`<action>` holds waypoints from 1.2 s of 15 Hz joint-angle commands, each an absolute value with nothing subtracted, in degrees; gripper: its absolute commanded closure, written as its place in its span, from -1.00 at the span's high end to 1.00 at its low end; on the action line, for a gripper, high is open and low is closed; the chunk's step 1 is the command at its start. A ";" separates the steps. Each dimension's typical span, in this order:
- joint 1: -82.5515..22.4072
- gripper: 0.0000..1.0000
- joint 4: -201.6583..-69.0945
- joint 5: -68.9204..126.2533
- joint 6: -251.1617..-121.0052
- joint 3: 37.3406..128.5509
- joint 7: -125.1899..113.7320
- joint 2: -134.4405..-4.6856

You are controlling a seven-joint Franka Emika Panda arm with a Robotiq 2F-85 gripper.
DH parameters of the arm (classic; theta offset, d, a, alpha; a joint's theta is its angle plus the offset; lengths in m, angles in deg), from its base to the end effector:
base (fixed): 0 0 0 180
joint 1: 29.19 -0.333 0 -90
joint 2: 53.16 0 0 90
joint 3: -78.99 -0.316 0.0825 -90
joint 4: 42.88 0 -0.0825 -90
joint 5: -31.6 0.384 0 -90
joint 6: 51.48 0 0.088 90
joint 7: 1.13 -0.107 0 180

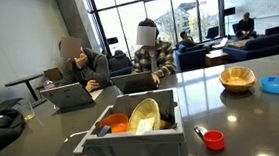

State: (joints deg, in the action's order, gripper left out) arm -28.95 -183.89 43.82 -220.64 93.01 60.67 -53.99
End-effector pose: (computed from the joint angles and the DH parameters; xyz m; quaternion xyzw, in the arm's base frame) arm 0.4960 -0.1405 0.3415 0.9231 0.3012 0.2114 0.1114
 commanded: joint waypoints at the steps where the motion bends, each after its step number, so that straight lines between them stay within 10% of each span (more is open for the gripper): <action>1: -28.65 -0.98 -182.88 43.72 -210.69 93.19 56.09 -42.76; 18: -29.30 -0.98 -163.10 35.12 -173.37 87.69 38.26 -28.51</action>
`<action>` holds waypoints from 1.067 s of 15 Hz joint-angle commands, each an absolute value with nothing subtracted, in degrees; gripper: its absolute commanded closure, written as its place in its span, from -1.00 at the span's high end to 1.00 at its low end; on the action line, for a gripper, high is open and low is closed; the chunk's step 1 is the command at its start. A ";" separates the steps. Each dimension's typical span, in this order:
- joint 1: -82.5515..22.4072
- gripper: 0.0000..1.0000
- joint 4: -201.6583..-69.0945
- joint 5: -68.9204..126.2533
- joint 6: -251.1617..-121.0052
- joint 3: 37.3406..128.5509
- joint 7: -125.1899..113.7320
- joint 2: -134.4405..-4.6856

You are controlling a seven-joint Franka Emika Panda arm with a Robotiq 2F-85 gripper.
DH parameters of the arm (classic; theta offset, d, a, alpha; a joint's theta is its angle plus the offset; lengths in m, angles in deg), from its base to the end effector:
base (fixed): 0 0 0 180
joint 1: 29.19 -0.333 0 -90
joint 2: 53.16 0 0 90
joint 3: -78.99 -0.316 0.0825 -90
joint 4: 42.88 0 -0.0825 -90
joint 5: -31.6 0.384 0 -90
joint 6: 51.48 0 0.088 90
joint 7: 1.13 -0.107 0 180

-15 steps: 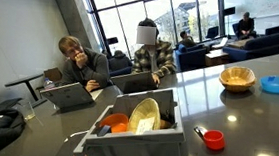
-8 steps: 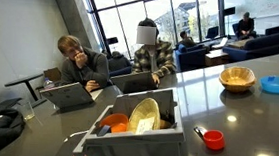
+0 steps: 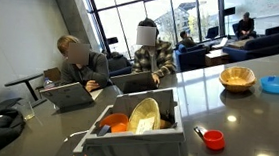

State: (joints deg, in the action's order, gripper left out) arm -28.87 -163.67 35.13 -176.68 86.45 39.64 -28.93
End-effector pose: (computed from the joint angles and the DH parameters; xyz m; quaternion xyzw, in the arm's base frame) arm 0.4606 -0.0718 0.6397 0.9314 0.2632 0.2463 0.0497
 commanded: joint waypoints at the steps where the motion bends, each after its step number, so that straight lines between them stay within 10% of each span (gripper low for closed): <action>1: -29.29 -0.98 -163.35 35.70 -172.45 88.14 37.88 -28.72; 16: -26.74 -0.98 -170.00 37.06 -167.28 90.21 24.30 -26.49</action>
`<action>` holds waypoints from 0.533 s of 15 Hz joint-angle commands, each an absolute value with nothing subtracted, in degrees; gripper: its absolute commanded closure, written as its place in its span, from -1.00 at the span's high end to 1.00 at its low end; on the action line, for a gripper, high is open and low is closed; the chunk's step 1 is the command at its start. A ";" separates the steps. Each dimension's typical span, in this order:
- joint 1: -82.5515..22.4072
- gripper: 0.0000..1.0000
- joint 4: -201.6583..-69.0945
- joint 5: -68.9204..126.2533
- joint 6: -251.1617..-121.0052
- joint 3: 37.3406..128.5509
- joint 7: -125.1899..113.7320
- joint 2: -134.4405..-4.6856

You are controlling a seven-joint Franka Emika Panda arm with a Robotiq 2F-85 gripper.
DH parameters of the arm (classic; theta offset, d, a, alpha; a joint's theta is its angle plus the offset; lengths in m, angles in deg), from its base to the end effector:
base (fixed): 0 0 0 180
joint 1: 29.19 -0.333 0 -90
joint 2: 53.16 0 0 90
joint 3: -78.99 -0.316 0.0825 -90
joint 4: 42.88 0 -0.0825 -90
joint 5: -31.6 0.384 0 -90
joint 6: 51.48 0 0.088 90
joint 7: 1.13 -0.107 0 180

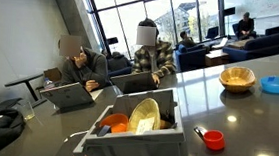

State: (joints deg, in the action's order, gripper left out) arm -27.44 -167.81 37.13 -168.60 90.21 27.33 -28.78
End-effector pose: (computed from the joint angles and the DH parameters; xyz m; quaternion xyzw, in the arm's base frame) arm 0.4410 -0.1090 0.5848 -0.9792 -0.1201 -0.1605 0.0318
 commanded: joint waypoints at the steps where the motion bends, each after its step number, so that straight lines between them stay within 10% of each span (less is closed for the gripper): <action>1: -26.50 -0.98 -170.52 37.03 -166.74 90.14 23.14 -26.32; 8: -26.10 -0.98 -173.99 38.50 -165.86 90.10 17.27 -26.43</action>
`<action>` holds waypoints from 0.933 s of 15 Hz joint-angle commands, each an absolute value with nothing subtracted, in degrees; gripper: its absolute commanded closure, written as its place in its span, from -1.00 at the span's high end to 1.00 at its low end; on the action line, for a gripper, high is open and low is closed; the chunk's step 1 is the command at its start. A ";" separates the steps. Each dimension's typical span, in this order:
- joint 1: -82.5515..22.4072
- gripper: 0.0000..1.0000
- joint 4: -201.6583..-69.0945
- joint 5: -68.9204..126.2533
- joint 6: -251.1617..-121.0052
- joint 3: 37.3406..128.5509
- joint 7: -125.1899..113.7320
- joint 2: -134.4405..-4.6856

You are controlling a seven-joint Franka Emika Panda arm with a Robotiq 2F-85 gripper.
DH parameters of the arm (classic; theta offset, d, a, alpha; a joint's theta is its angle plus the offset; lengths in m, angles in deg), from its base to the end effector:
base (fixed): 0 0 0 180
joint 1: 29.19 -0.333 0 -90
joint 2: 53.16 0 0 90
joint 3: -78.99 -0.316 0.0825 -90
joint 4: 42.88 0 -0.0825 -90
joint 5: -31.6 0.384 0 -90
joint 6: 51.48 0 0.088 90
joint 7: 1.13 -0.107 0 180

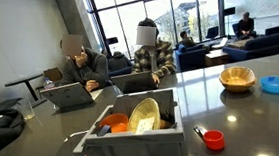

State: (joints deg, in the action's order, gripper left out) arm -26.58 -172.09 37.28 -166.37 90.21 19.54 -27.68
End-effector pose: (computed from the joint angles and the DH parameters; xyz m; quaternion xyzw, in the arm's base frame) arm 0.4263 -0.1093 0.5516 -0.9906 -0.0480 -0.1141 0.0579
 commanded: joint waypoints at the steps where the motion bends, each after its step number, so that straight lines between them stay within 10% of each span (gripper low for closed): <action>1: -26.01 -0.98 -174.63 38.87 -166.51 90.09 16.43 -26.66; 14: -22.97 -0.98 -180.57 38.99 -177.56 90.07 10.40 -30.05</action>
State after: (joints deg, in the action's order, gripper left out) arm -23.52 -179.84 39.41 -175.85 90.28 11.78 -29.39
